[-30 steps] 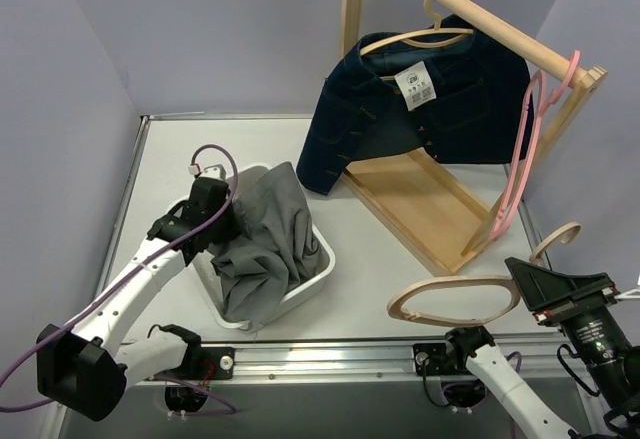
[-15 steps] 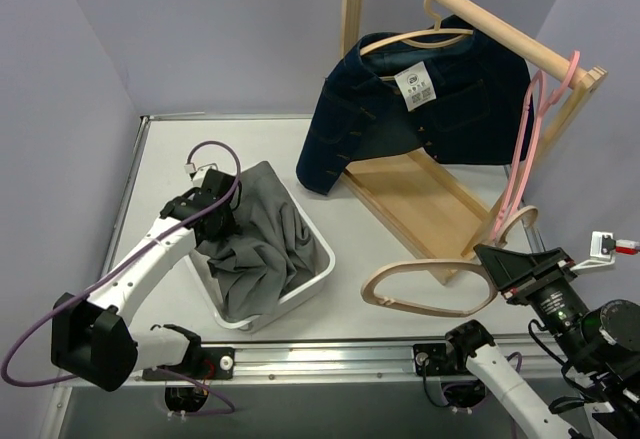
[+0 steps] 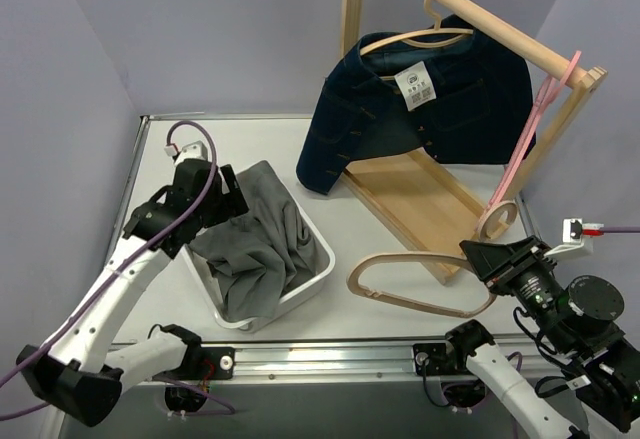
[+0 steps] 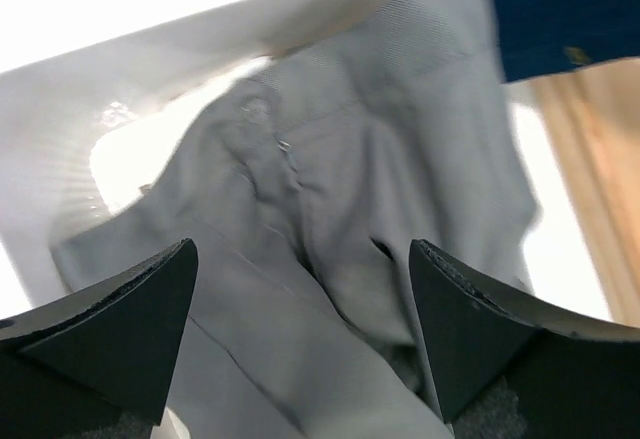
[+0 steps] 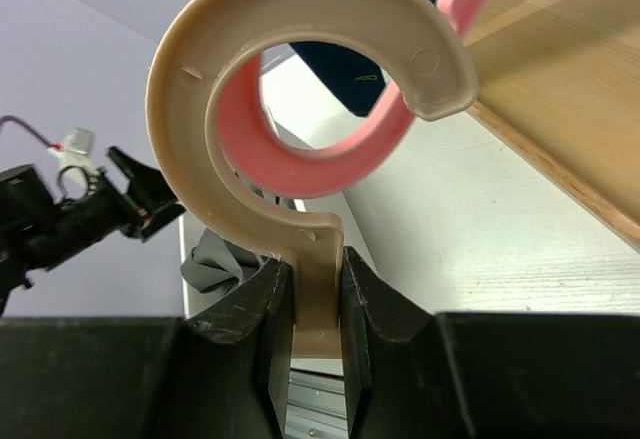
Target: Remove the skirt from the hanger
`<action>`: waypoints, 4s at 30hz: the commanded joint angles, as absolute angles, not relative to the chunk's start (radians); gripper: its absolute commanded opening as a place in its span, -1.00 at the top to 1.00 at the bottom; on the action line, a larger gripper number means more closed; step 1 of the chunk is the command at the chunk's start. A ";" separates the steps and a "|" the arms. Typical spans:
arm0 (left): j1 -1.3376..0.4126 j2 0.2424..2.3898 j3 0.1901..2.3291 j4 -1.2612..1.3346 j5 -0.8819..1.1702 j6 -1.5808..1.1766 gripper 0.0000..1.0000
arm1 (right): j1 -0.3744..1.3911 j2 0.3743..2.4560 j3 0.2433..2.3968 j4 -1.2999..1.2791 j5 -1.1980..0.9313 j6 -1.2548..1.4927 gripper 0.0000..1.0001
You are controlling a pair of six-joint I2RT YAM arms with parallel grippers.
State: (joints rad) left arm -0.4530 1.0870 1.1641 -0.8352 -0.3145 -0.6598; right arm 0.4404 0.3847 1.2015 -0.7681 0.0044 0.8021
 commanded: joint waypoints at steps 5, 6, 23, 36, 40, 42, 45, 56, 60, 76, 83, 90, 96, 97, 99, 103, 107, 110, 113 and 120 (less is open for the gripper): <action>-0.578 0.908 1.258 -0.622 -0.146 -0.528 -0.80 | 0.449 0.449 1.189 -0.771 0.035 0.750 1.00; -0.580 0.904 1.279 -0.565 -0.044 -0.487 -0.68 | 0.449 0.460 1.192 -0.778 0.035 0.746 1.00; -0.969 1.221 1.666 -0.709 0.399 -0.230 -0.81 | 0.449 0.439 1.198 -0.894 0.095 0.736 1.00; -1.077 1.232 1.706 -0.746 0.361 -0.175 -0.88 | 0.449 0.443 1.186 -0.887 0.089 0.741 1.00; -1.077 1.220 1.694 -0.709 0.391 -0.189 -0.92 | 0.448 0.439 1.180 -0.885 0.092 0.742 1.00; -1.077 1.224 1.694 -0.701 0.416 -0.196 -0.92 | 0.448 0.443 1.181 -0.881 0.092 0.742 1.00; -1.077 1.218 1.694 -0.692 0.414 -0.213 -0.92 | 0.448 0.449 1.184 -0.876 0.086 0.742 1.00; -1.077 1.230 1.697 -0.638 0.458 -0.316 -0.94 | 0.448 0.460 1.198 -0.859 0.089 0.739 1.00; -1.078 1.262 1.698 -0.638 0.511 -0.328 -0.94 | 0.449 0.485 1.221 -0.848 0.095 0.732 1.00; -1.112 1.354 1.755 -0.716 0.462 -0.324 0.54 | 0.449 0.558 1.278 -0.776 0.069 0.718 1.00; -1.112 1.278 1.753 -0.776 0.158 -0.276 0.95 | 0.449 0.535 1.324 -0.814 0.103 0.703 -0.18; -1.108 1.221 1.761 -0.925 0.023 -0.213 0.95 | 0.451 0.505 1.459 -0.882 0.210 0.704 -0.77; -1.101 1.137 1.703 -0.939 0.025 -0.204 0.95 | 0.468 0.479 1.528 -0.923 0.271 0.722 -0.77; -1.100 1.128 1.698 -0.945 0.009 -0.198 0.95 | 0.471 0.468 1.529 -0.933 0.282 0.727 -0.77; -1.097 1.101 1.700 -0.954 -0.038 -0.195 0.95 | 0.480 0.457 1.528 -0.939 0.291 0.747 -0.75; -1.092 1.088 1.746 -0.971 -0.202 -0.202 0.95 | 0.494 0.422 1.511 -0.939 0.296 0.779 -0.75; -1.085 1.144 1.818 -0.921 -0.244 -0.144 0.95 | 0.497 0.419 1.499 -0.931 0.282 0.785 -0.74; -1.080 1.219 1.936 -0.942 -0.293 -0.114 0.95 | 0.497 0.440 1.516 -0.951 0.279 0.785 -0.73; -1.074 1.258 1.980 -0.864 -0.194 -0.055 0.95 | 0.495 0.433 1.526 -0.953 0.276 0.791 -0.72; -1.039 1.406 2.123 -0.784 -0.022 0.051 0.95 | 0.497 0.426 1.526 -0.953 0.272 0.804 -0.71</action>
